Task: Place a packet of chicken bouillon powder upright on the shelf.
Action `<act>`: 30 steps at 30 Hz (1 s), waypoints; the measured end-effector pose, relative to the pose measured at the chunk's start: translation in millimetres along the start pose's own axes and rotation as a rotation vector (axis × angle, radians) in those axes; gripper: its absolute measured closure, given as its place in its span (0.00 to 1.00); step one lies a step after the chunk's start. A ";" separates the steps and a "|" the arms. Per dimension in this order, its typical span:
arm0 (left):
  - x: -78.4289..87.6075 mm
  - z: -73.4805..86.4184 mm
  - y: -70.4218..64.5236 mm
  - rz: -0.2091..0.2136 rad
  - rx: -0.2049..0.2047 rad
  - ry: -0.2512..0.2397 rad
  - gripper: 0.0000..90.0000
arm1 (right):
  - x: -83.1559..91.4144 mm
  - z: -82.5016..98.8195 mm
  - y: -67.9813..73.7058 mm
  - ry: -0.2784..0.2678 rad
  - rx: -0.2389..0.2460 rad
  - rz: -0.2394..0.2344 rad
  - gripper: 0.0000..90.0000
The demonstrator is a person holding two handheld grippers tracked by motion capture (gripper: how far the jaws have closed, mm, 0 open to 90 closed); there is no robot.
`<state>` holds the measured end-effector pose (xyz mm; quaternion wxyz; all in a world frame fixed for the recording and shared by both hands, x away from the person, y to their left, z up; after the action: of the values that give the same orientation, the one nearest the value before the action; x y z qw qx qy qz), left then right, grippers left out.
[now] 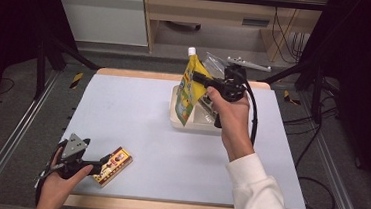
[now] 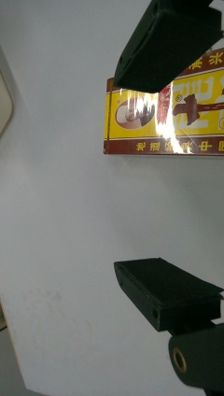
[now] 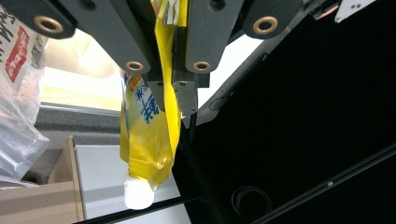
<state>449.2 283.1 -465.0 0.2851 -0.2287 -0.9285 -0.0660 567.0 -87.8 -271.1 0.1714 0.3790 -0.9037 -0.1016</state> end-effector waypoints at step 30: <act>-0.6 0.5 -1.6 0.003 -0.009 0.004 0.11 | -37.9 14.0 -47.6 -0.010 0.026 0.134 1.00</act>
<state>448.7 281.5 -465.8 0.2859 -0.2314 -0.9273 -0.0704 617.3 -92.7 -307.7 0.1682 0.3193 -0.9292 -0.0801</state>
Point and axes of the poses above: each handheld gripper's, and its own axes: x roughly backward along the jaws, z roughly out of its underside, y roughly to its left, the point moved 4 cm from there along -x, roughly forward along the jaws, and after that the axes turned 7 degrees about x, right-handed, at the moved point
